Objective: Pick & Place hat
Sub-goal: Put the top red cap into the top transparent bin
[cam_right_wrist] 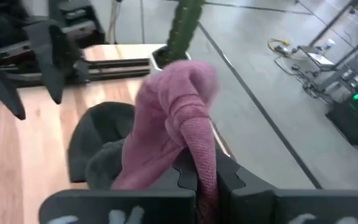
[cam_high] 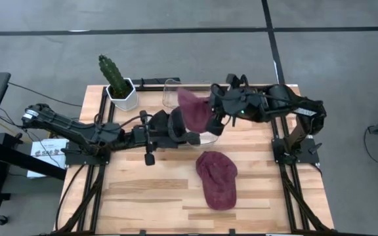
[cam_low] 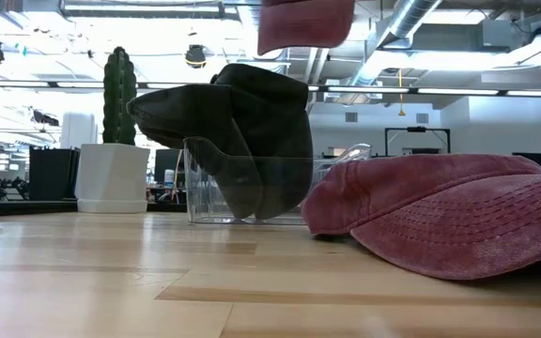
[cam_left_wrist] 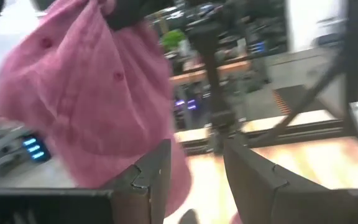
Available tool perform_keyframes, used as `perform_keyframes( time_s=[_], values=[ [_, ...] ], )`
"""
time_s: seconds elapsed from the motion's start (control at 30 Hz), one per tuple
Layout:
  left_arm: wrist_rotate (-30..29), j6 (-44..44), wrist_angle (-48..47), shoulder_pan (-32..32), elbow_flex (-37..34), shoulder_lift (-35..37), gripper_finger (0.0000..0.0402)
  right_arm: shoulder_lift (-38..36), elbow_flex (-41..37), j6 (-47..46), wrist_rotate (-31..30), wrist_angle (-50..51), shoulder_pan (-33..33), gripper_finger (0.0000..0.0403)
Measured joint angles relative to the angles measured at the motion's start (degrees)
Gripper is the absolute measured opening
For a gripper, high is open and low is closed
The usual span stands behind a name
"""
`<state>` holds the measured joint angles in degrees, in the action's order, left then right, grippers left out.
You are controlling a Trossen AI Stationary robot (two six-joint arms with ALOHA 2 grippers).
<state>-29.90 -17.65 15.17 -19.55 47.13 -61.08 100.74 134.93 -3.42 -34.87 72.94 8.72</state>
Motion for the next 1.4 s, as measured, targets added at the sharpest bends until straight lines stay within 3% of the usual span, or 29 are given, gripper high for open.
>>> perform_keyframes(
  time_s=[0.4,0.63,0.73,1.1,1.4],
  values=[
    [-18.0,-0.1,-1.5,-8.5,0.0,0.0,0.0144,1.6,0.0,-1.6,2.3,0.0,-11.3,0.0000],
    [-41.5,-5.0,-1.7,-17.5,0.0,0.2,0.0144,1.3,0.0,-1.7,5.0,1.0,-19.6,0.0000],
    [-48.9,-5.9,-1.8,-21.0,0.0,1.1,0.0144,2.7,0.0,-1.7,6.1,0.7,-22.4,0.0000],
    [-50.2,-5.1,-2.2,-31.8,0.0,5.5,0.0144,13.6,-0.1,-2.2,6.6,-4.0,-28.3,0.0000],
    [-50.2,-2.4,-2.6,-35.0,0.0,5.5,0.0144,21.8,0.0,-4.1,6.5,-5.0,-29.4,0.0000]
  ],
)
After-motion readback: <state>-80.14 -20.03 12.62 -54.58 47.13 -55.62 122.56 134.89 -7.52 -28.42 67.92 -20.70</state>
